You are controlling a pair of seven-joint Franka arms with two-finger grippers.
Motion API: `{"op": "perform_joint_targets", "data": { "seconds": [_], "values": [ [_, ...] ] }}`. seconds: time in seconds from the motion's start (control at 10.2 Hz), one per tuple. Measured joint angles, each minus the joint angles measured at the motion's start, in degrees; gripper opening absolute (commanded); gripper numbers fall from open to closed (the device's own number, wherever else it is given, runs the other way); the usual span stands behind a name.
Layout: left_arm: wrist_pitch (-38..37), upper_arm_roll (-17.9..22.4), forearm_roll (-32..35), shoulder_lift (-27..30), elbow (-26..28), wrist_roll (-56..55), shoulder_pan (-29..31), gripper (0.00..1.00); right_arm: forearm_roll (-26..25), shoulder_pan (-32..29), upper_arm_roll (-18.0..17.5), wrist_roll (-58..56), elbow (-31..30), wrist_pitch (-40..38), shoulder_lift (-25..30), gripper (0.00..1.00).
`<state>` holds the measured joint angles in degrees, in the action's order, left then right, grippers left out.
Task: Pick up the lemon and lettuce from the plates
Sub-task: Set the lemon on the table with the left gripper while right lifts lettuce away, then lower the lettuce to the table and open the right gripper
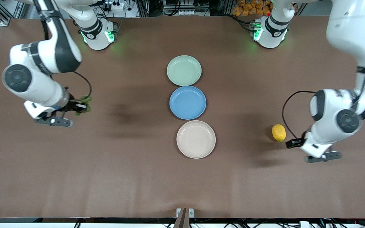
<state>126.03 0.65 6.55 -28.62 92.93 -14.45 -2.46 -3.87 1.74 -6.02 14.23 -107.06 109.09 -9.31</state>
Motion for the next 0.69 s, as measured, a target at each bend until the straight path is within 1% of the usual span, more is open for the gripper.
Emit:
{"op": "perform_joint_targets", "data": {
  "seconds": [0.1,0.29,0.49,0.69],
  "values": [
    [-1.7,0.0,0.1,2.6,-1.8,1.3,1.2,1.0,0.6,-0.6,1.6,-4.0,0.0,0.0,0.2,0.0],
    [-7.2,-0.2,0.1,7.2,-4.6,3.1,2.3,1.0,1.0,-3.3,2.5,-9.5,0.1,0.1,0.4,0.0],
    [-13.2,-0.7,0.1,10.4,-7.0,3.3,2.1,1.0,1.1,-4.4,3.0,-11.5,-0.3,1.2,0.3,0.0],
    [-15.9,-0.8,0.1,13.3,-7.5,4.4,2.2,1.0,1.1,-4.6,3.1,-11.6,-2.5,5.7,-0.1,0.0]
  ]
}}
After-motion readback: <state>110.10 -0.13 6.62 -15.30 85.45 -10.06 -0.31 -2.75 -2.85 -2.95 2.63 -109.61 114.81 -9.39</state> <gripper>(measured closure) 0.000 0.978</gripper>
